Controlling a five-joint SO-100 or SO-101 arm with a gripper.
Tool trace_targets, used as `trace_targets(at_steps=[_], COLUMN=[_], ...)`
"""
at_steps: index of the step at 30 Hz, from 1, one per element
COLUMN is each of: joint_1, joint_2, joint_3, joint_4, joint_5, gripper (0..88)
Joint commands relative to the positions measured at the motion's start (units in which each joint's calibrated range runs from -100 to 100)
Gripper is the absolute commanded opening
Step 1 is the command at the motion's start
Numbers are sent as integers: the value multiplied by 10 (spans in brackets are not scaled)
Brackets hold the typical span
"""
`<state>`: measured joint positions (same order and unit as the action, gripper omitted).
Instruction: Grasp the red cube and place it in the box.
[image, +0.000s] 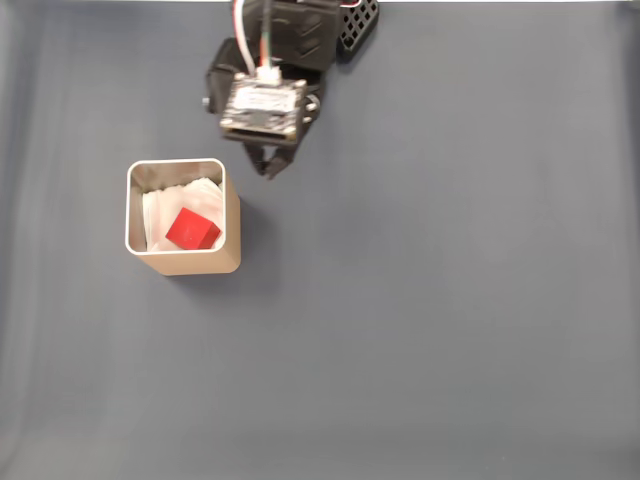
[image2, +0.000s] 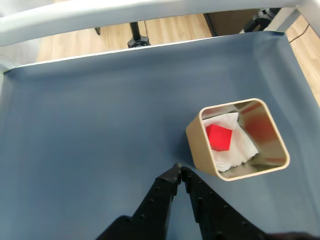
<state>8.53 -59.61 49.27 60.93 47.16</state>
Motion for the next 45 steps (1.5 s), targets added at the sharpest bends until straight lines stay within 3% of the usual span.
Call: trace_targets(at_steps=[1, 18, 35, 45], joint_1=[-18, -62, -45, -49], joint_2=[-57, -259, -375, -402], joint_3=[32, 304, 498, 505], joint_4=[-11, -11, -7, 91], joint_5=[3, 21, -2, -21], gripper=[2, 2, 1, 2])
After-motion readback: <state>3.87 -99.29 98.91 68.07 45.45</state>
